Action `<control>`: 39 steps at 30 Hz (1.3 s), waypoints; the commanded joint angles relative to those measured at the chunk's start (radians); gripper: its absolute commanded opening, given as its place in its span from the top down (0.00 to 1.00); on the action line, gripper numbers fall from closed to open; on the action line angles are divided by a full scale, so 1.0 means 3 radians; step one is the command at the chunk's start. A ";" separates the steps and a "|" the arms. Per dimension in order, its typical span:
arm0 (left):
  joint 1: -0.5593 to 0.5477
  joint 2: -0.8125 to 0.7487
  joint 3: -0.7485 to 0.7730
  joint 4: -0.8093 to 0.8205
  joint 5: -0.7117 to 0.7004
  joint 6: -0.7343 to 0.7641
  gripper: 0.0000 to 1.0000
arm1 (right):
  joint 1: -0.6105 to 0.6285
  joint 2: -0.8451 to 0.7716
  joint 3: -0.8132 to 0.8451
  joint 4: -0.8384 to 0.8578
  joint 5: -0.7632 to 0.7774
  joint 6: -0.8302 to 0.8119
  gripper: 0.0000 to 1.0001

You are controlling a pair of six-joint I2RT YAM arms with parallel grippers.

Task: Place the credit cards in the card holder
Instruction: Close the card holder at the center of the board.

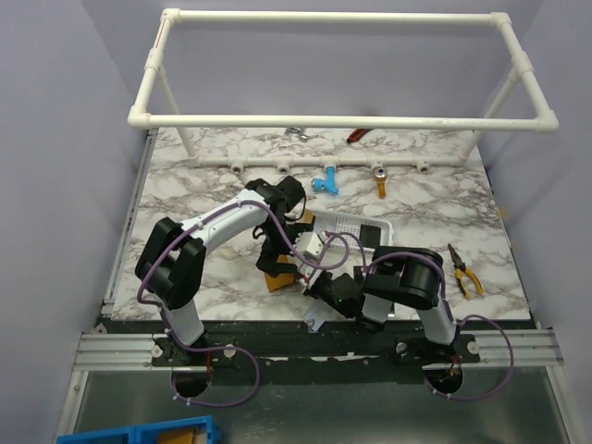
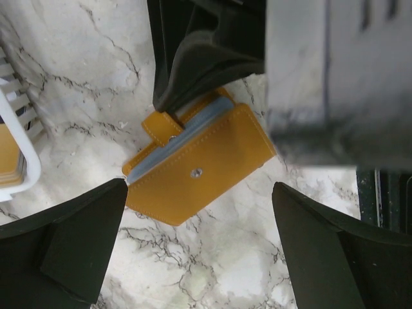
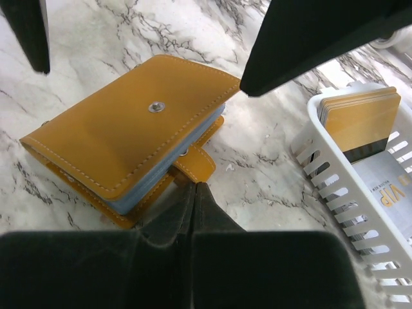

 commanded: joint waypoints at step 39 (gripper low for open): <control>0.0204 0.0366 -0.0025 0.0672 -0.0165 -0.0120 0.02 | -0.0218 -0.0171 -0.0157 0.0865 0.0720 0.2718 0.99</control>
